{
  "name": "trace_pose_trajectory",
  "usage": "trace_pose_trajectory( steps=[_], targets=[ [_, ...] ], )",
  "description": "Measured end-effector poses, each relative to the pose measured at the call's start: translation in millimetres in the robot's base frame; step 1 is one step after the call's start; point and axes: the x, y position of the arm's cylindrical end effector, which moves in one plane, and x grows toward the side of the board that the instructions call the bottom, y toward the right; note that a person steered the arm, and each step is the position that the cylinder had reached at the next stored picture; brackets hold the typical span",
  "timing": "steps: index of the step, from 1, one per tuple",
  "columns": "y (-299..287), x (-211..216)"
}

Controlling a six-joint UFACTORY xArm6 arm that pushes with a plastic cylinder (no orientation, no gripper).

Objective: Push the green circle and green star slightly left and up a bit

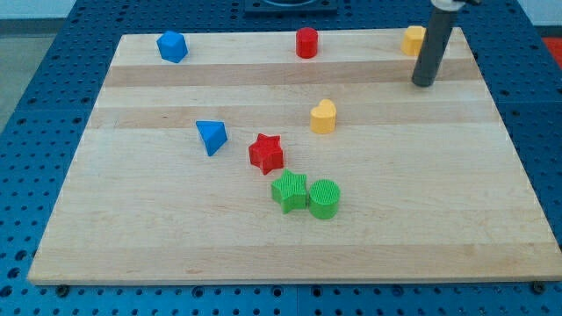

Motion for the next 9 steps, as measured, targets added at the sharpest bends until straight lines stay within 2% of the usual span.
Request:
trace_pose_trajectory(
  steps=[4, 5, 7, 9],
  targets=[
    [-72.4, 153.7],
    [-91.1, 180.5],
    [-131.5, 213.7],
    [-168.4, 214.8]
  ],
)
